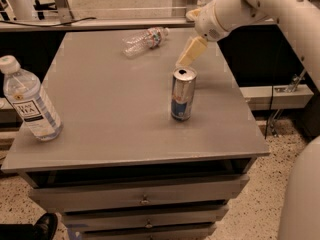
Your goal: Move water bottle near blue plastic bottle
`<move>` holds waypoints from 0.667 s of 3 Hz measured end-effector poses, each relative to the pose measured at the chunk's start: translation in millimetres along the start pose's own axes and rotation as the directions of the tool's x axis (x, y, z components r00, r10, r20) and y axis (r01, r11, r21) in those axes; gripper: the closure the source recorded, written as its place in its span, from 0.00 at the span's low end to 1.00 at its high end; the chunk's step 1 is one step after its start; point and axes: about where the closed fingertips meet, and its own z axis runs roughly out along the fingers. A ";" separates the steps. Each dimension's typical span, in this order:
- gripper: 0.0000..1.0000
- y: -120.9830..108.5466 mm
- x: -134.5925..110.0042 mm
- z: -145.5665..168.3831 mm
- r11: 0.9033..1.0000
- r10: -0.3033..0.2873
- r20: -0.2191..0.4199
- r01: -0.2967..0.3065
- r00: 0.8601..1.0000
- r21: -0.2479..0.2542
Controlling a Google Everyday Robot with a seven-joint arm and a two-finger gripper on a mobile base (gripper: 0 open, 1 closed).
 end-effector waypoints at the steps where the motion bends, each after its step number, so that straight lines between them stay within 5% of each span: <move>1: 0.00 -15.3 -1.8 25.3 0.999 0.037 0.051 -0.037 0.998 0.007; 2: 0.00 -28.4 -2.6 43.7 0.996 0.087 0.102 -0.089 0.991 0.015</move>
Offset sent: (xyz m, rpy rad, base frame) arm 0.0735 0.0262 -0.0166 0.2278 0.0245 -0.0672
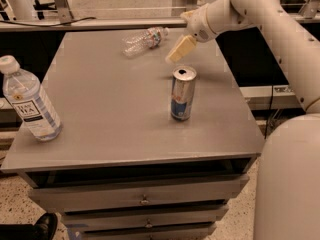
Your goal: Move water bottle near blue plastic bottle
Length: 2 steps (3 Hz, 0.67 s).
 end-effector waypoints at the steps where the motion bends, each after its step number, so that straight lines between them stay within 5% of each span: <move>1: 0.00 -14.8 -3.3 16.8 0.996 0.085 0.079 -0.086 0.993 0.017; 2: 0.00 -28.4 -12.1 29.8 0.990 0.134 0.144 -0.139 0.980 0.027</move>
Offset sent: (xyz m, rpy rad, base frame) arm 0.0623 0.0232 0.0144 0.2926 0.0218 -0.0874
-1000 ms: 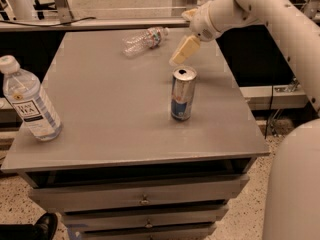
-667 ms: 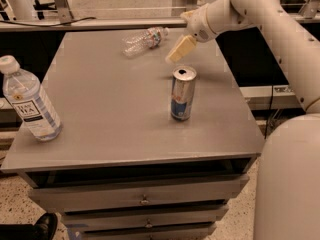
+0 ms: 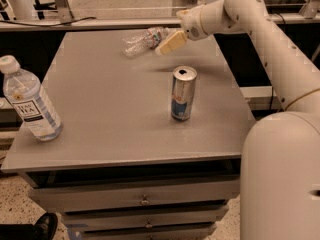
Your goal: Move water bottle near blue plastic bottle
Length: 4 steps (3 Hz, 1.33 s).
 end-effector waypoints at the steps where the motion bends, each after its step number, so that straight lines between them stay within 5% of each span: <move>1: 0.00 -5.1 -10.6 15.1 1.000 0.010 0.037 -0.010 0.999 -0.007; 4: 0.00 4.3 -23.3 61.2 0.997 -0.045 0.008 0.045 0.999 -0.060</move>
Offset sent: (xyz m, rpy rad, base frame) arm 0.0310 0.0439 0.0081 0.0153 -0.0198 0.0512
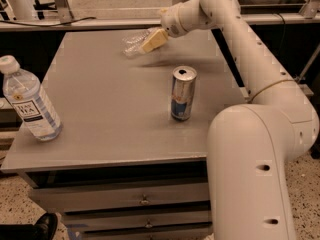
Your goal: Move water bottle near blue plastic bottle
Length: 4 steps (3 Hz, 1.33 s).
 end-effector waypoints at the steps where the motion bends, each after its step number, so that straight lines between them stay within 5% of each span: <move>1: 0.00 2.1 -1.2 12.7 1.000 -0.008 -0.005 0.008 1.000 -0.016; 2: 0.00 4.7 -2.5 25.5 0.999 -0.017 -0.008 0.017 1.000 -0.036; 4: 0.40 13.9 -1.0 39.5 0.995 -0.046 -0.022 0.044 0.999 -0.084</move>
Offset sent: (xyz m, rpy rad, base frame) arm 0.0189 0.0272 -0.0085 -0.0261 0.0063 0.0516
